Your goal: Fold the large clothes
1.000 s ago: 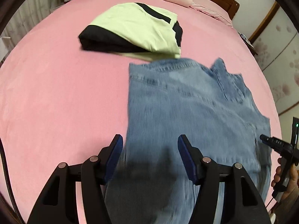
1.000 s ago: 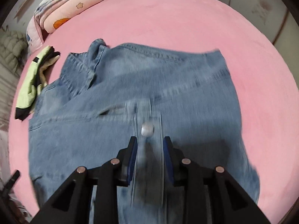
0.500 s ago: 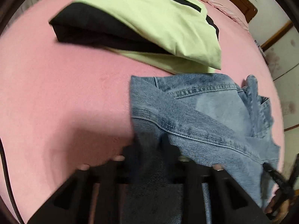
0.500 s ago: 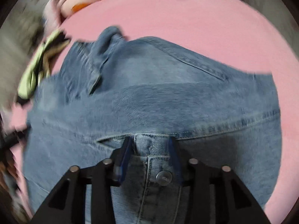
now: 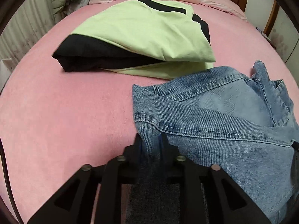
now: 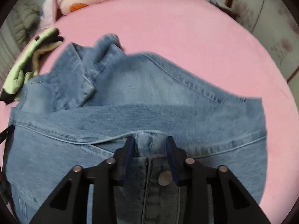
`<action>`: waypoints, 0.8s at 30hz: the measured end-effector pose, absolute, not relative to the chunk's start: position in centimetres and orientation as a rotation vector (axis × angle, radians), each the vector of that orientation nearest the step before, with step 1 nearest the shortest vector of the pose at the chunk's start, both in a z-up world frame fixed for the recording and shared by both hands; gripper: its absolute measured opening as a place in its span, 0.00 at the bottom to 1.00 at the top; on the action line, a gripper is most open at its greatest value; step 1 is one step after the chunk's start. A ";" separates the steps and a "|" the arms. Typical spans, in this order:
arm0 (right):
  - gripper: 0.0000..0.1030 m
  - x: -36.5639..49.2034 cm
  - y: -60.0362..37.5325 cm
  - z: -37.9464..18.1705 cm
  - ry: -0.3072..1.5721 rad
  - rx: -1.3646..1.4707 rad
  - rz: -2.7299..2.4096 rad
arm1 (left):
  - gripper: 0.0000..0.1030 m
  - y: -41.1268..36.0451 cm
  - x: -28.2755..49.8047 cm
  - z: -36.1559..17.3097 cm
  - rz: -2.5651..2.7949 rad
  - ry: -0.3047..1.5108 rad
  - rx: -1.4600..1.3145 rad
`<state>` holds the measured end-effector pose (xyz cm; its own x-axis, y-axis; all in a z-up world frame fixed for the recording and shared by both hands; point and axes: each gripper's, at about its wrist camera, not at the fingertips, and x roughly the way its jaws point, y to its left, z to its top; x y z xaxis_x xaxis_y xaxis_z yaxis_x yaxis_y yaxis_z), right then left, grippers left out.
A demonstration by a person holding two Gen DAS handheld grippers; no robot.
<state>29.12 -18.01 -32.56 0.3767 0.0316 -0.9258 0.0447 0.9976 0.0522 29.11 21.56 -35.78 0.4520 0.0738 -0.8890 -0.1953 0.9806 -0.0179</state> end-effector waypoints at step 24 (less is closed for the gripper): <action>0.34 18.6 -12.0 -32.0 1.210 -0.016 -0.015 | 0.55 16.7 18.0 -35.3 0.222 1.143 -0.156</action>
<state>18.56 -12.03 -32.03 0.3526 -0.0205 -0.9355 0.0033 0.9998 -0.0207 18.00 16.71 -35.30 0.3966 0.0947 -0.9131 -0.2536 0.9673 -0.0098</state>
